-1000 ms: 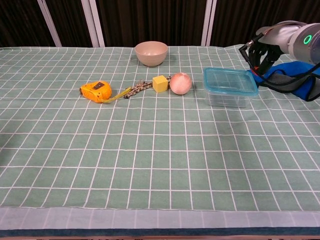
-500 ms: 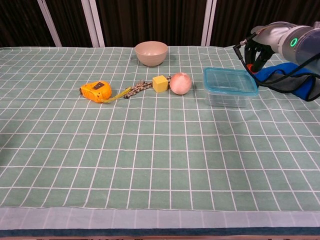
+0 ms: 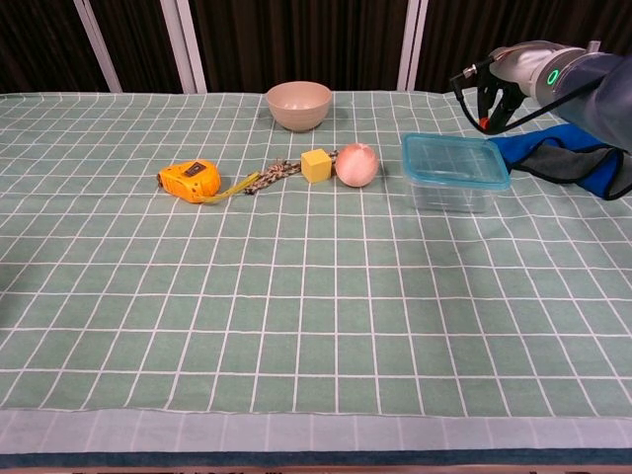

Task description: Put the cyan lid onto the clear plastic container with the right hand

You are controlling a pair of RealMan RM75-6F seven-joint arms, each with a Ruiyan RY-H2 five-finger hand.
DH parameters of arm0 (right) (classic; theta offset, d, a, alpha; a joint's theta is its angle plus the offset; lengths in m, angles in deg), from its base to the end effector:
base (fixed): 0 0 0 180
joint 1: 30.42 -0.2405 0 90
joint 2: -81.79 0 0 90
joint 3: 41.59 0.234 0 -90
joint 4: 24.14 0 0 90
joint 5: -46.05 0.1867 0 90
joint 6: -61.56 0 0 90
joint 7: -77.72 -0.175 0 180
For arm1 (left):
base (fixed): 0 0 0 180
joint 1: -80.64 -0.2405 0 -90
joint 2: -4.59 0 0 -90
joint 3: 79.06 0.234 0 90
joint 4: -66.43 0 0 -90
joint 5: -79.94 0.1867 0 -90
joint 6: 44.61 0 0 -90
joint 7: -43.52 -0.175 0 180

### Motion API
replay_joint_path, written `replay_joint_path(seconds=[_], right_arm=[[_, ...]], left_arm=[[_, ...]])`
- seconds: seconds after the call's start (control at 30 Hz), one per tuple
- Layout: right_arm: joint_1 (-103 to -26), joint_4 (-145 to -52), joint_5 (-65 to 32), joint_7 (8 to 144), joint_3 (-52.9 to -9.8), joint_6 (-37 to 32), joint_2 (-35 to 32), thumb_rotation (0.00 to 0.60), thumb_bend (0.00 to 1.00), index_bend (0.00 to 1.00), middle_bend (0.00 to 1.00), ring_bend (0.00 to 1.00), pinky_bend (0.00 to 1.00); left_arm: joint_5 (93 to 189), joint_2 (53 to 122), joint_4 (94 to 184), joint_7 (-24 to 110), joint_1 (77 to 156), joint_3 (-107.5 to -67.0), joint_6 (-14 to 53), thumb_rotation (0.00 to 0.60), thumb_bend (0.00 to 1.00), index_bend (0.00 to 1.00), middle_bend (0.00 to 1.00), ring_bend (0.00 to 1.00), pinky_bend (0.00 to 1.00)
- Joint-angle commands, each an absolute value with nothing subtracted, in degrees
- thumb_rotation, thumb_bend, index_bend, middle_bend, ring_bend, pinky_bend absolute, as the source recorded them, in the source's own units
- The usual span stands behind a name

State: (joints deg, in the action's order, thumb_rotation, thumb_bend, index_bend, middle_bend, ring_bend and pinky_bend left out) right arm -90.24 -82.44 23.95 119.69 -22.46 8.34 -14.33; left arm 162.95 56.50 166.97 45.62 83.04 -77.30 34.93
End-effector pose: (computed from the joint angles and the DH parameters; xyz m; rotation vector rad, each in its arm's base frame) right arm -0.1466 -0.4683 0.0358 1.4281 -0.9612 0.5941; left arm -0.2998 0.1767 0.1968 -1.3983 -1.0549 -0.7054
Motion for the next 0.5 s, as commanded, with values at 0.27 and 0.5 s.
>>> replay_joint_path(seconds=[0.27,0.5], right_arm=[[-91.4,-70.0,22.4,116.8,-21.1,15.5,-20.0,0.6,0.5,0.7,0.27,0.18,0.0],[-91.1,-68.8,21.5,115.7,-20.3,16.6,-20.9,0.6,0.5,0.7,0.26,0.18,0.0]], left_arm=[[162.0,56.6,167.4,44.7,83.2,-77.5,34.4,0.6,0.52,0.17,0.0,0.0,0.0],[161.9,56.6,167.4,44.6,83.2,-77.5,34.3,0.6,0.52,0.17,0.0,0.0,0.0]])
